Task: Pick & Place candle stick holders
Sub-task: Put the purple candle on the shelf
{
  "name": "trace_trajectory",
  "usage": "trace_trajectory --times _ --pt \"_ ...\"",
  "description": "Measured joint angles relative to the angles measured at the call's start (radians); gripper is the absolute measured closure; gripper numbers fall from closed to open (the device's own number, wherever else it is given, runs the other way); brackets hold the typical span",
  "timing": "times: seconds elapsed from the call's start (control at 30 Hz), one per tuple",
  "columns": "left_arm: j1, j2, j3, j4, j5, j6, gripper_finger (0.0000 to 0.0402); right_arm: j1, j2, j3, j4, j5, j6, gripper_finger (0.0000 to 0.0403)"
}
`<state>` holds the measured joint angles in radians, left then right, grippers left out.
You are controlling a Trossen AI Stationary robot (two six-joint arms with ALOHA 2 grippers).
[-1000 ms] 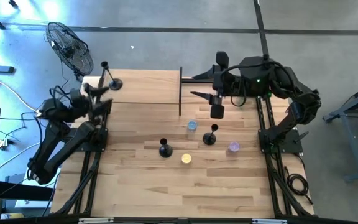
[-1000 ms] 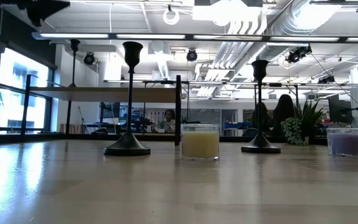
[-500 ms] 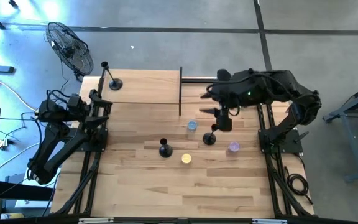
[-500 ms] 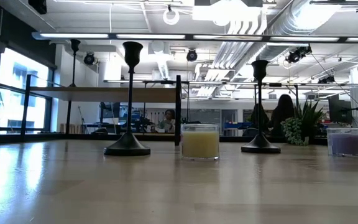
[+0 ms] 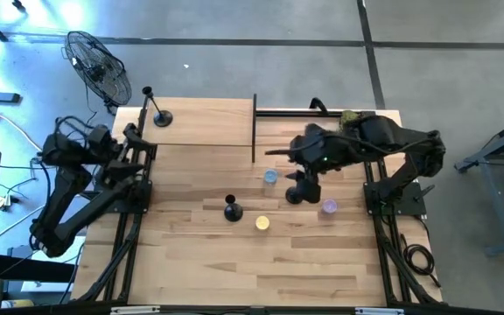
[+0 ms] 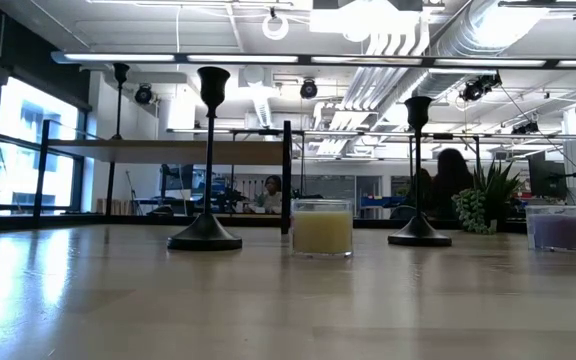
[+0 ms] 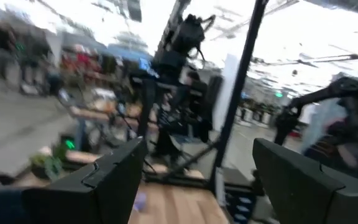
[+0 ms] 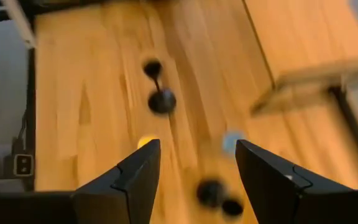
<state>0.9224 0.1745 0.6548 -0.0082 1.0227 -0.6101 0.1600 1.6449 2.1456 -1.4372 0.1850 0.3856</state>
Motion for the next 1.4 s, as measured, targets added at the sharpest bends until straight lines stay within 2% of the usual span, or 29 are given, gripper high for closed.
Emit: trace_trajectory --times 0.13,0.3,0.47,0.67,0.8,1.1,1.4 --pt "0.000 0.031 0.003 -0.006 0.061 0.000 0.0107 0.009 -0.001 -0.004 -0.140 0.016 0.211 0.0199" --pt "0.000 0.059 0.004 -0.054 0.060 0.000 0.0107 0.016 -0.021 -0.033 -0.128 -0.056 0.386 0.0199" --pt "0.000 0.063 0.003 -0.052 0.060 0.008 0.0107 0.023 -0.020 -0.055 -0.130 -0.045 0.523 0.0199" --pt "0.000 0.067 0.003 -0.053 0.060 0.010 0.0107 0.024 -0.020 -0.177 -0.135 -0.047 0.682 0.0199" --pt "0.000 0.067 0.003 -0.054 0.084 0.010 0.0107 0.023 -0.020 -0.295 -0.134 -0.100 0.791 0.0199" --pt "0.000 0.067 0.003 -0.054 0.182 0.010 0.0107 0.047 -0.020 -0.550 -0.134 -0.352 0.883 0.0199" --pt "0.000 0.066 0.003 -0.054 0.191 0.015 0.0107 0.052 -0.020 -0.727 -0.098 -0.357 0.889 0.0199"
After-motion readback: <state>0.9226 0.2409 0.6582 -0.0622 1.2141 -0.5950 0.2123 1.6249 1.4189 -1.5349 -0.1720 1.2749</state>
